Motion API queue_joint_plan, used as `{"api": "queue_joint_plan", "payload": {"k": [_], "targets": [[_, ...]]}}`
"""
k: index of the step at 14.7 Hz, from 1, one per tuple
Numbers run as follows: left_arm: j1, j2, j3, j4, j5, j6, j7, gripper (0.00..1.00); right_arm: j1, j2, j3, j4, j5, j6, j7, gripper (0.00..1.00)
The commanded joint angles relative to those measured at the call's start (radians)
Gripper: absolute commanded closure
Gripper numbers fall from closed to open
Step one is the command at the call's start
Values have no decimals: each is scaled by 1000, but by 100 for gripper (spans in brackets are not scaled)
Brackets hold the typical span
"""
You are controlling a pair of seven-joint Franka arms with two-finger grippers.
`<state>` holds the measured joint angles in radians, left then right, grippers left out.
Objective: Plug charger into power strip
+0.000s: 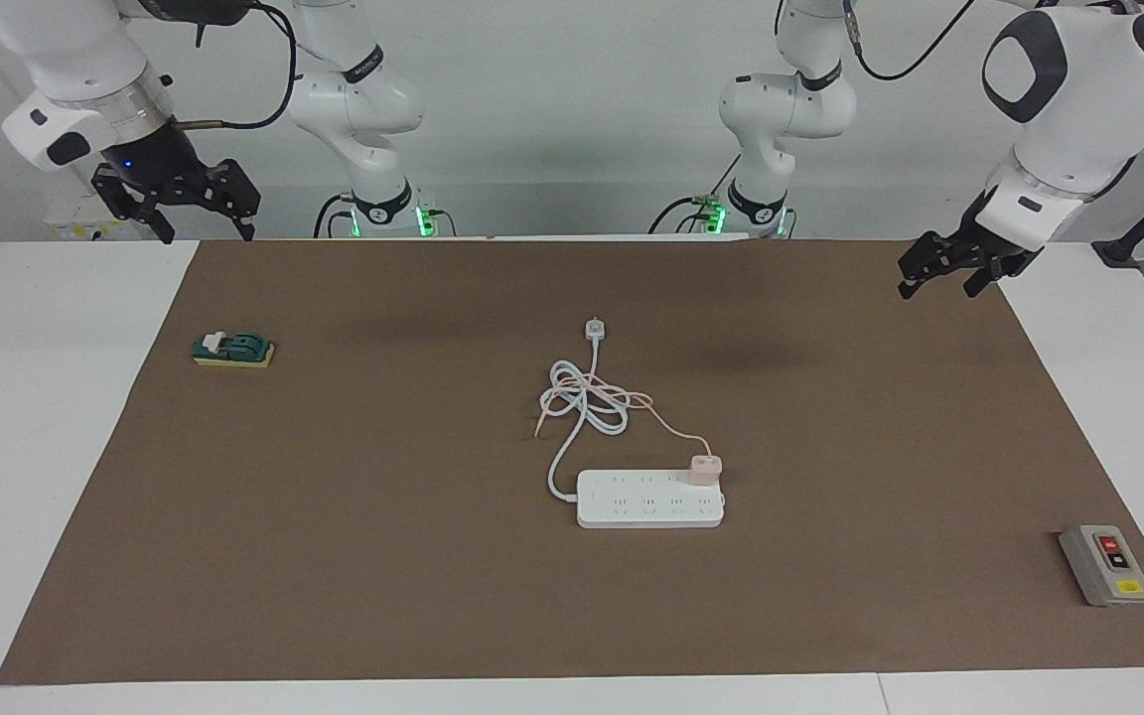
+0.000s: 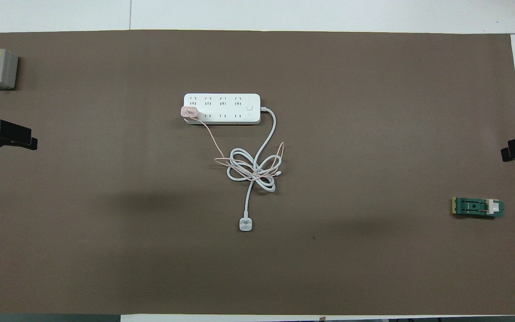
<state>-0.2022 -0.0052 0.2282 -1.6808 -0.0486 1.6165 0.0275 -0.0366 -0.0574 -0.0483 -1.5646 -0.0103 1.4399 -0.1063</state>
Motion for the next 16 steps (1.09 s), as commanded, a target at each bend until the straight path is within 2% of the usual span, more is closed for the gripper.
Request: {"api": "queue_joint_plan", "payload": {"k": [1, 5, 12, 14, 16], "targets": [[3, 4, 5, 13, 18, 5, -69, 0, -12, -22, 11, -28, -19, 16, 10, 0], [-13, -1, 3, -2, 19, -6, -64, 0, -11, -22, 13, -28, -20, 17, 13, 0], [10, 2, -3, 29, 24, 6, -72, 0, -12, -22, 13, -28, -19, 17, 10, 0], [136, -2, -140, 29, 24, -3, -72, 0, -29, -22, 13, -29, -19, 16, 8, 0], [162, 2, -176, 29, 24, 3, -75, 0, -29, -22, 13, -28, -19, 14, 7, 0]]}}
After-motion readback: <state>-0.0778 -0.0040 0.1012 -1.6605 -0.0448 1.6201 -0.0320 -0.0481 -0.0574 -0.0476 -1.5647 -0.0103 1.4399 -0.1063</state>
